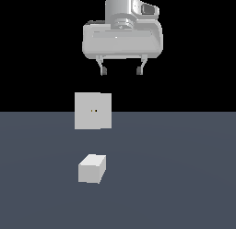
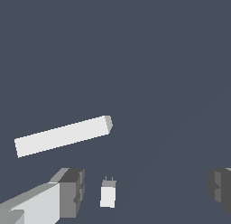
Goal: Plug the charger into the wall socket.
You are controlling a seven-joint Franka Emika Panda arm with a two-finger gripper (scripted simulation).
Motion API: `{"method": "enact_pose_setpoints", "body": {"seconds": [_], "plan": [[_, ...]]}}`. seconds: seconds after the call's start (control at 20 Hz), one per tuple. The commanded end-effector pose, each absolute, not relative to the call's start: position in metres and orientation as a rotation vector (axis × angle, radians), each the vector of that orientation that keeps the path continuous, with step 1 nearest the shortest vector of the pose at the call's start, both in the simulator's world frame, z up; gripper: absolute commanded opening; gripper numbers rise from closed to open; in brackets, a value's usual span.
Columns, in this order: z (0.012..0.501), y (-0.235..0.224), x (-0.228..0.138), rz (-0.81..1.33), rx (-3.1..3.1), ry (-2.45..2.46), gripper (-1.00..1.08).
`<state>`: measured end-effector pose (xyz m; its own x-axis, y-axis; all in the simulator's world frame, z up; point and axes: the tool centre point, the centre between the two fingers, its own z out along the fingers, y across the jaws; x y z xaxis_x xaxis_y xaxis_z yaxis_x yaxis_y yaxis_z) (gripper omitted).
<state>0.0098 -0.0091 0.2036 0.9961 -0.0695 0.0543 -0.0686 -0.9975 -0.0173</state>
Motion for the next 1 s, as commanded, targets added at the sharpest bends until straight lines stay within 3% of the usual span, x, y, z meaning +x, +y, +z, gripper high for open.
{"method": "enact_pose_setpoints", "body": {"seconds": [0.0, 0.5, 0.95], "plan": [[0.204, -0.009, 0.010, -0.086, -3.123, 0.108, 1.00], [0.187, -0.004, -0.005, -0.082, -3.125, 0.119, 1.00], [0.141, 0.011, -0.048, -0.070, -3.129, 0.151, 1.00]]}}
